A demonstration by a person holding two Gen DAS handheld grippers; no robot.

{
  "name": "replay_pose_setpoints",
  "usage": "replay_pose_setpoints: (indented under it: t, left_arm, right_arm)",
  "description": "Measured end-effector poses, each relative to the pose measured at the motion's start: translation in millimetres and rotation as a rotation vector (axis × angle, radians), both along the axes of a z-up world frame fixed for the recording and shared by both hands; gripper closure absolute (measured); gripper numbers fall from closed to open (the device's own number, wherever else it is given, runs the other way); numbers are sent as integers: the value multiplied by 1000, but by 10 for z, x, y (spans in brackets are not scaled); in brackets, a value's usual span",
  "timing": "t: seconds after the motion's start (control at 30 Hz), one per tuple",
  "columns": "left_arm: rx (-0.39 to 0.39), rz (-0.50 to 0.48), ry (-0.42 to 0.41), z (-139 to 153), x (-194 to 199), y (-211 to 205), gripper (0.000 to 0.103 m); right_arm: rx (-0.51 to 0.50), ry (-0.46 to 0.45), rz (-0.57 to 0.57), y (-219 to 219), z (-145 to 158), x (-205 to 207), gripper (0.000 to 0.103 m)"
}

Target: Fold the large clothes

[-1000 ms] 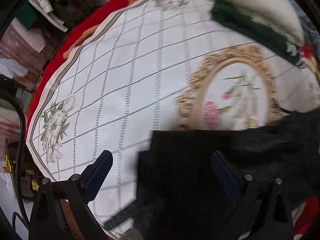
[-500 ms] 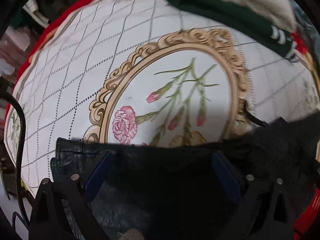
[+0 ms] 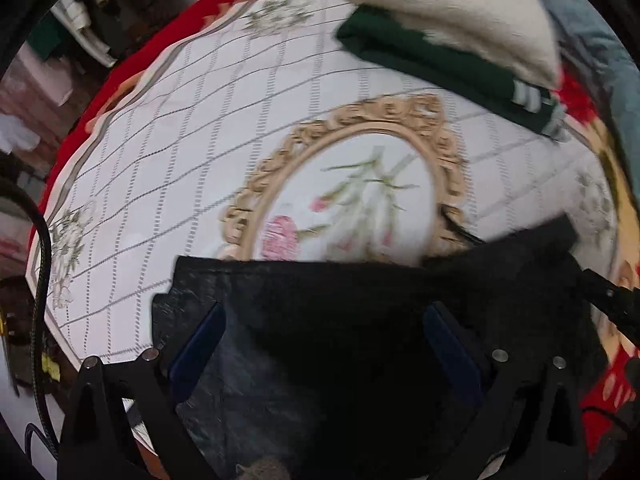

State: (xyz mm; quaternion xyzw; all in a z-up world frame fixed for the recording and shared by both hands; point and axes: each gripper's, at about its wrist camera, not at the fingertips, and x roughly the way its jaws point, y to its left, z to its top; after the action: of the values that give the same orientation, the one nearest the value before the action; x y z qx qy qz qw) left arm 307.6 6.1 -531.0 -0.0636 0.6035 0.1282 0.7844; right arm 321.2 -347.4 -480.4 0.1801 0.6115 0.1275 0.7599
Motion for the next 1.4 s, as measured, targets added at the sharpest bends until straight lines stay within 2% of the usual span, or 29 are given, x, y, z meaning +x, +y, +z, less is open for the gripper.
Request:
replay_pose_setpoints:
  t: [0.07,0.13,0.17,0.2,0.23,0.27,0.33,0.37,0.43,0.57,0.63,0.73,0.93,0.97,1.0,1.07,1.17,1.3,1.4]
  left_arm:
    - [-21,-33,6,-14,-5,-208,1]
    - [-42,-59,24,-87,31,-395,1]
    - [-51,-68,35,-145,50,-462,1]
    - [-58,-76,41,-213,67,-522,1]
    - [-50,-86,50,-303,83,-586,1]
    - [-29,-98,66,-408,101,-661,1]
    - [-4,-120,122,-710,147,-725,0]
    - [-14,-120,121,-784,151,-713,0]
    - [-39,-113,107,-826,154,-670,0]
    - [-36,-126,102,-806,155,-675,0]
    - [-42,-123,108,-813,172,-665,0]
    - [-45,-127,111,-814,185,-658,0]
    - [-43,-131,100,-801,204,-629,0]
    - [-40,-135,98,-802,215,-632,0]
    - [-34,-138,92,-797,233,-629,0]
    - [-30,-145,86,-797,311,-630,0]
    - [-35,-161,85,-786,421,-635,0]
    - [-39,-198,61,-752,637,-729,0]
    - [-89,-247,26,-738,837,-838,0]
  right_arm:
    - [11,-36,-29,-262,181,-220,77]
    - [28,-33,-58,-462,263,-427,69]
    - [22,-23,-73,-561,287,-544,62]
    - [20,-10,-89,-687,295,-678,51]
    - [22,2,-109,-828,282,-817,44]
    - [25,15,-130,-923,237,-888,31]
    - [41,63,-181,-1081,54,-1015,30]
    - [66,104,-224,-1203,-86,-1088,30]
    - [129,150,-298,-1389,-337,-1200,30]
    - [273,189,-378,-1517,-808,-1239,30]
    - [373,189,-405,-1515,-1034,-1203,30]
    - [470,146,-424,-1473,-1181,-1066,30]
    - [561,101,-449,-1366,-1281,-778,28]
    - [571,86,-445,-1339,-1262,-745,34]
    - [583,77,-444,-1325,-1247,-728,57]
    - [580,68,-447,-1306,-1205,-709,73]
    - [573,39,-447,-1271,-1034,-670,78]
    - [546,-34,-406,-1162,-599,-667,82]
    - [502,-98,-384,-1089,-221,-639,83]
